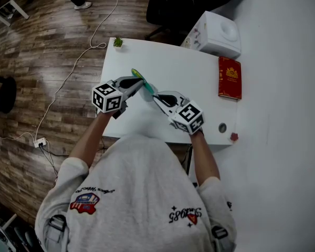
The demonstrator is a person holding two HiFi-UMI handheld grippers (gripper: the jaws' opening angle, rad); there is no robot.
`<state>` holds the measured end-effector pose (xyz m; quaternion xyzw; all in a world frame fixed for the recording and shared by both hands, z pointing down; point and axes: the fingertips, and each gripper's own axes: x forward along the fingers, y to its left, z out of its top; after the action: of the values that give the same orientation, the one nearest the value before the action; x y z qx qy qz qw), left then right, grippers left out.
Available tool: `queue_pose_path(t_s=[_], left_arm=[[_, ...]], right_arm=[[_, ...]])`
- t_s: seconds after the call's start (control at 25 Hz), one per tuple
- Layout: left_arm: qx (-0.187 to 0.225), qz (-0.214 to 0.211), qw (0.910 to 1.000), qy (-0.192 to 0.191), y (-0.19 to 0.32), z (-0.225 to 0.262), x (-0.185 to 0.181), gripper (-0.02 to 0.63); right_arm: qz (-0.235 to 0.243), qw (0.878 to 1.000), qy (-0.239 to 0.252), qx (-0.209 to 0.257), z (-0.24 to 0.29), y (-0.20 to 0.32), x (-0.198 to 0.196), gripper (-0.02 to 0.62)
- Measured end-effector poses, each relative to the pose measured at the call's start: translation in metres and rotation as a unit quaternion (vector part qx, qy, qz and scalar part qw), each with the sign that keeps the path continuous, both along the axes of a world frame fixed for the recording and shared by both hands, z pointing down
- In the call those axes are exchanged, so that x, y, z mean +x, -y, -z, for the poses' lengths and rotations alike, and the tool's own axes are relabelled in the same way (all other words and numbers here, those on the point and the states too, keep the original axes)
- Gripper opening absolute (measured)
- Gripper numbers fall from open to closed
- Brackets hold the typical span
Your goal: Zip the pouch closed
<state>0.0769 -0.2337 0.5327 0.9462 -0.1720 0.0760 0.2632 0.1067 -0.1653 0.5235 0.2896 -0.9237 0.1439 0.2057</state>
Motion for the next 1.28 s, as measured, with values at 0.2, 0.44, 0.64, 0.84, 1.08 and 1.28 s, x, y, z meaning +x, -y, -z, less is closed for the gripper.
queue_pose_path(t_s=[0.2,0.44,0.64,0.84,1.08,1.28], left_arm=[[-0.006,0.01,0.9999,0.004,0.005,-0.004,-0.006,0.006],[-0.013,0.022,0.9996,0.011,0.011,-0.01,-0.011,0.006],[-0.016,0.038,0.999,0.016,0.018,-0.013,-0.021,0.006],[-0.013,0.04,0.9989,0.02,0.021,-0.014,-0.026,0.006],[-0.018,0.055,0.998,0.025,0.023,-0.018,-0.036,0.006],[-0.016,0.067,0.9971,0.032,0.026,-0.022,-0.049,0.006]], right_arm=[[0.004,1.0,0.004,-0.001,-0.001,0.001,-0.002,0.011],[0.004,1.0,0.002,-0.006,-0.004,-0.001,-0.001,0.011],[0.003,1.0,0.008,-0.006,-0.002,-0.003,0.002,0.011],[0.005,1.0,0.007,-0.005,-0.003,-0.004,0.002,0.011],[0.012,1.0,0.008,-0.007,-0.002,-0.008,0.0,0.011],[0.014,1.0,0.01,-0.009,-0.003,-0.01,-0.002,0.011]])
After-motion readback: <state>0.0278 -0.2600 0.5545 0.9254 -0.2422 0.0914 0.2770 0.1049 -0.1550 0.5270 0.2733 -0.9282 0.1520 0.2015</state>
